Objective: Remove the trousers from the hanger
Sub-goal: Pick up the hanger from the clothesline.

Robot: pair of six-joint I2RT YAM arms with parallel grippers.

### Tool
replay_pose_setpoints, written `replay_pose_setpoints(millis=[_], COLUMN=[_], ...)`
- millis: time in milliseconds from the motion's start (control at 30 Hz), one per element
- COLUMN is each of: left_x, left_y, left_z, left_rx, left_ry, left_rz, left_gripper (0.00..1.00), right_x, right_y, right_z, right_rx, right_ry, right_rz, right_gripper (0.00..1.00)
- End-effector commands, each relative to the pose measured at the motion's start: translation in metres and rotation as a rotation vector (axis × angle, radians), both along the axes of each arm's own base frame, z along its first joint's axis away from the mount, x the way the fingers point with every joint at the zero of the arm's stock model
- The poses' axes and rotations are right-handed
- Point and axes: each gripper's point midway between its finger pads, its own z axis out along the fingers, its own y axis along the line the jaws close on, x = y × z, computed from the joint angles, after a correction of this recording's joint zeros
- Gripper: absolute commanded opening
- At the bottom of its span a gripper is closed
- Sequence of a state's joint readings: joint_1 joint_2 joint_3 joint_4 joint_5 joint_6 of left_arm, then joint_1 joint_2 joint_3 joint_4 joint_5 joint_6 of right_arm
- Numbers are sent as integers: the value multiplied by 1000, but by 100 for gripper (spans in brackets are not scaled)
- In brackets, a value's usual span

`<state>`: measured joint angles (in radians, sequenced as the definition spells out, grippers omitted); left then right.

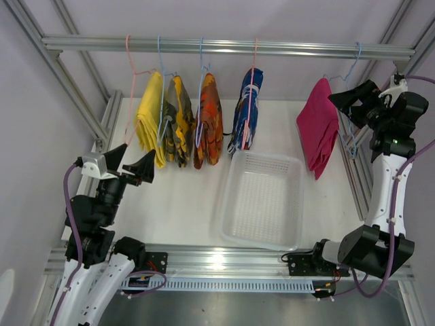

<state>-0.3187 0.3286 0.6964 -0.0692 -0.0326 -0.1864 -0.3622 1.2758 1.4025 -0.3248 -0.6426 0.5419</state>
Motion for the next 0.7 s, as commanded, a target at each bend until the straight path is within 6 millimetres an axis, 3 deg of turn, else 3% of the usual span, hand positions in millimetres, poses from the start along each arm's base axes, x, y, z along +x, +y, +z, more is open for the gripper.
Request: replay_pose_setpoints(millis=[0, 200, 367, 467, 533, 567, 667], left_x=[-4, -5, -5, -5, -5, -5, -5], left_y=[-2, -4, -4, -5, -5, -5, -5], left_z=[15, 17, 17, 16, 17, 16, 16], left_rx=[-23, -22, -21, -20, -20, -18, -18], left_ry=[-26, -25, -22, -17, -20, -16, -15], left_rz=[-16, -27, -32, -32, -35, -35, -35], left_gripper=[99, 99, 99, 99, 99, 100, 99], right_x=[-6, -11, -14, -16, -16, -17, -17], right_y=[20, 26, 30, 30, 30, 30, 28], right_z=[17, 25, 31, 29, 29, 26, 20], right_rx=[102, 128, 144, 177, 188, 202, 218], right_ry=[-73, -104, -118, -118, -127, -124, -116], right_rz=[150, 197, 218, 234, 241, 249, 245], right_gripper=[90, 73, 68, 65, 60, 52, 49])
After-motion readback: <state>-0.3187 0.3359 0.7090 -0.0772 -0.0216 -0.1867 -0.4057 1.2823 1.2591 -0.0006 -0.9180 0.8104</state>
